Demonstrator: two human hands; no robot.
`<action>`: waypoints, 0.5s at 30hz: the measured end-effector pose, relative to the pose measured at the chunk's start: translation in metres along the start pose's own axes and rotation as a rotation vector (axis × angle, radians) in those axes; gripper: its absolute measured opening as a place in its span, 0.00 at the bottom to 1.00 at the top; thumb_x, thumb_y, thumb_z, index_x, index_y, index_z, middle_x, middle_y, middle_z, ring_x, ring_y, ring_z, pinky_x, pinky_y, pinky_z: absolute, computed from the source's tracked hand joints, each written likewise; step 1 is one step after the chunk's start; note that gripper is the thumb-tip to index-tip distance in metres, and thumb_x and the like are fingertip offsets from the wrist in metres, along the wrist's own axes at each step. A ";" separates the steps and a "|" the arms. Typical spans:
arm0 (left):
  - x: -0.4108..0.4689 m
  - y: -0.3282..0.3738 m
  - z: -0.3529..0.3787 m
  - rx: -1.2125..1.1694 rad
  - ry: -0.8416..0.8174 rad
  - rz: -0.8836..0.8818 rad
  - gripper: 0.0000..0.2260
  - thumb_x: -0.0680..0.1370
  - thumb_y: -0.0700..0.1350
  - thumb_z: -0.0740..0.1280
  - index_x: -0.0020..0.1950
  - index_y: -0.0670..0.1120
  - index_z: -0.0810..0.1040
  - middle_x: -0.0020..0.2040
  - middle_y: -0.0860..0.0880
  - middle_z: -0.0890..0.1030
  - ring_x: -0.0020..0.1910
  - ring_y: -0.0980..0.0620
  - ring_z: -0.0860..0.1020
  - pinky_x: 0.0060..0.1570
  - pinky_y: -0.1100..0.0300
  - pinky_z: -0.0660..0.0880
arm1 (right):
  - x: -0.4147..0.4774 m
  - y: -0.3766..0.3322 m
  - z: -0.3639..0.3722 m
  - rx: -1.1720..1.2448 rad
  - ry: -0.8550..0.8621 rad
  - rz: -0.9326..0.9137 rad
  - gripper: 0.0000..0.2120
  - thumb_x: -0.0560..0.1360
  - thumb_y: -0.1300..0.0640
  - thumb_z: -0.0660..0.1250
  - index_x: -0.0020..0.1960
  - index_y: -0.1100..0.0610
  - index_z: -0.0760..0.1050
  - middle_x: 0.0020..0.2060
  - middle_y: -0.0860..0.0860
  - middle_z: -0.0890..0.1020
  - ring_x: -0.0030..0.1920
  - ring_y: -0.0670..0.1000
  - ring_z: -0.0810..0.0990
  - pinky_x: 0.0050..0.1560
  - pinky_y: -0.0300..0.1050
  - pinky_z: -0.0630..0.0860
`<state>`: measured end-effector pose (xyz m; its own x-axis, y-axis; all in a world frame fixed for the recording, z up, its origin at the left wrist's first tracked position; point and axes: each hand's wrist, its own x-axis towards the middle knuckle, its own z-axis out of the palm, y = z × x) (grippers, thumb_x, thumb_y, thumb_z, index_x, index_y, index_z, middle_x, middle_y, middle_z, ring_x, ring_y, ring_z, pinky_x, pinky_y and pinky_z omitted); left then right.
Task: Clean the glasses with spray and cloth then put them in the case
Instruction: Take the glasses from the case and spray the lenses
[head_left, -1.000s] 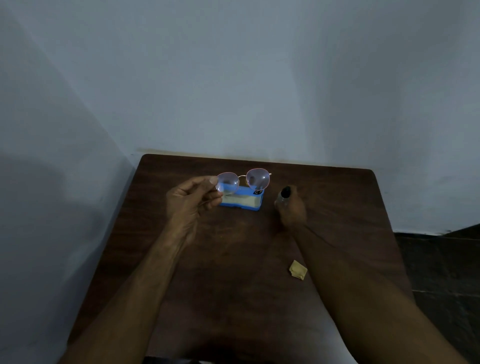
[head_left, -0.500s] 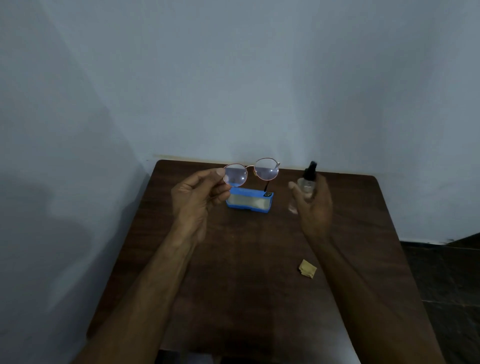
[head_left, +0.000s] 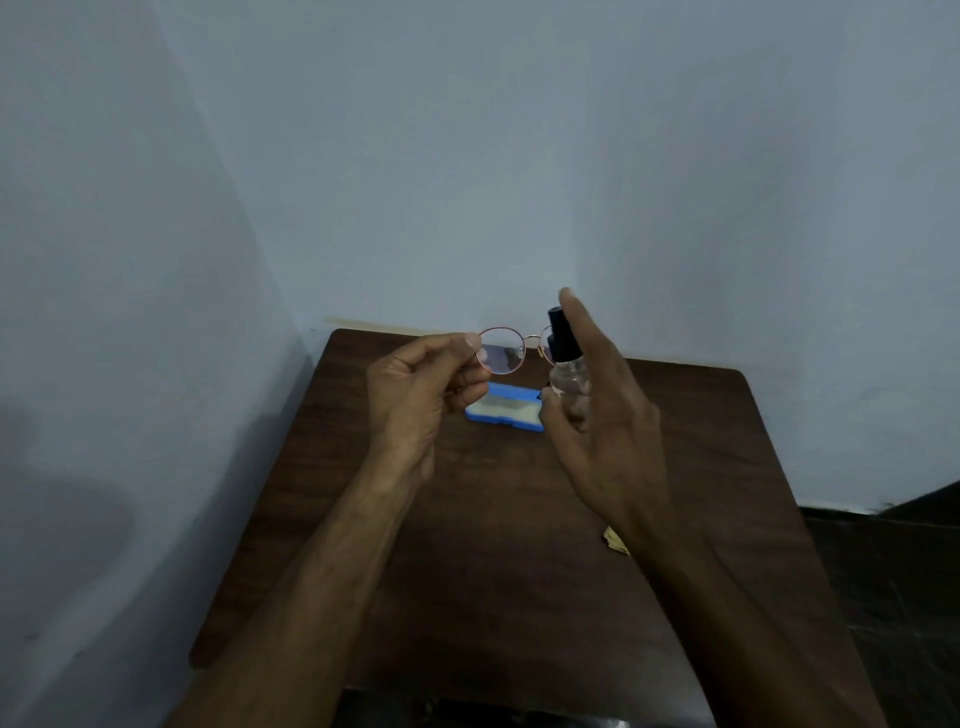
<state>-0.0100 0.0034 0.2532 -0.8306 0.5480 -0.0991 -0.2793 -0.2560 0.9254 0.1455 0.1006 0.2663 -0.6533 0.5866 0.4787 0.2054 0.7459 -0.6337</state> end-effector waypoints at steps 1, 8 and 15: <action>-0.001 0.002 -0.001 -0.003 -0.001 0.004 0.04 0.79 0.38 0.73 0.51 0.40 0.87 0.41 0.44 0.87 0.37 0.51 0.85 0.39 0.61 0.83 | 0.001 -0.002 0.001 -0.028 -0.016 -0.002 0.44 0.76 0.65 0.68 0.84 0.40 0.54 0.72 0.43 0.74 0.49 0.32 0.78 0.39 0.35 0.77; -0.006 0.009 -0.008 -0.007 -0.002 0.019 0.04 0.79 0.39 0.73 0.52 0.41 0.87 0.41 0.45 0.87 0.37 0.52 0.85 0.38 0.61 0.83 | 0.000 -0.008 0.004 -0.157 -0.123 -0.005 0.44 0.78 0.61 0.68 0.84 0.37 0.50 0.66 0.46 0.73 0.53 0.35 0.72 0.36 0.30 0.66; -0.003 0.006 -0.012 0.017 0.017 0.003 0.07 0.80 0.39 0.74 0.56 0.38 0.87 0.42 0.45 0.87 0.38 0.52 0.86 0.39 0.61 0.83 | 0.002 -0.007 0.008 -0.311 -0.073 0.015 0.44 0.71 0.64 0.72 0.80 0.40 0.58 0.59 0.53 0.77 0.41 0.47 0.74 0.34 0.40 0.70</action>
<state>-0.0152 -0.0089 0.2545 -0.8394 0.5338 -0.1021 -0.2686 -0.2442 0.9318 0.1368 0.0936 0.2670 -0.6968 0.5823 0.4187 0.4208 0.8047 -0.4188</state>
